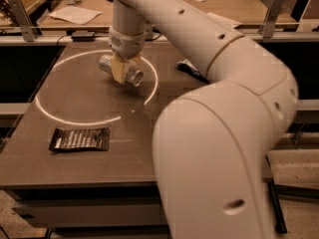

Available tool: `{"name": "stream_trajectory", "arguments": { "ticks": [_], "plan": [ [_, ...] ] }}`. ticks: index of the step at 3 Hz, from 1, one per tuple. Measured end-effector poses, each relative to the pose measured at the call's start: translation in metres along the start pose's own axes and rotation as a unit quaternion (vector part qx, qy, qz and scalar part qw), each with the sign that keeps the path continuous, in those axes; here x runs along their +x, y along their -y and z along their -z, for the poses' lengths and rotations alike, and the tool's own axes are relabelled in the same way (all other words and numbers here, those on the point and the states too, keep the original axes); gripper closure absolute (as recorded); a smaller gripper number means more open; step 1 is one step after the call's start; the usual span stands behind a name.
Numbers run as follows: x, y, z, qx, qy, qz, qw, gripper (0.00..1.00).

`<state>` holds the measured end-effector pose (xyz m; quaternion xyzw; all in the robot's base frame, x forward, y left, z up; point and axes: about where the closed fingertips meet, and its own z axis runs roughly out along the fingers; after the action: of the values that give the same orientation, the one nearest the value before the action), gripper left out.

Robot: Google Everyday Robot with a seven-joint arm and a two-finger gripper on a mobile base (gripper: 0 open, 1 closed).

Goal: Place redbull can upright

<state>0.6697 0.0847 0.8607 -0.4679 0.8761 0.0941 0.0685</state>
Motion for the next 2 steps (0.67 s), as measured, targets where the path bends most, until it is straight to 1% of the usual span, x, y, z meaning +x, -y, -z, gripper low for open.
{"name": "stream_trajectory", "arguments": {
  "ticks": [1, 2],
  "plan": [
    [0.036, -0.02, 0.06, 0.014, 0.096, 0.021, 0.995, 1.0],
    [0.062, -0.076, 0.098, -0.006, 0.19, 0.079, 0.9786, 1.0]
  ]
}}
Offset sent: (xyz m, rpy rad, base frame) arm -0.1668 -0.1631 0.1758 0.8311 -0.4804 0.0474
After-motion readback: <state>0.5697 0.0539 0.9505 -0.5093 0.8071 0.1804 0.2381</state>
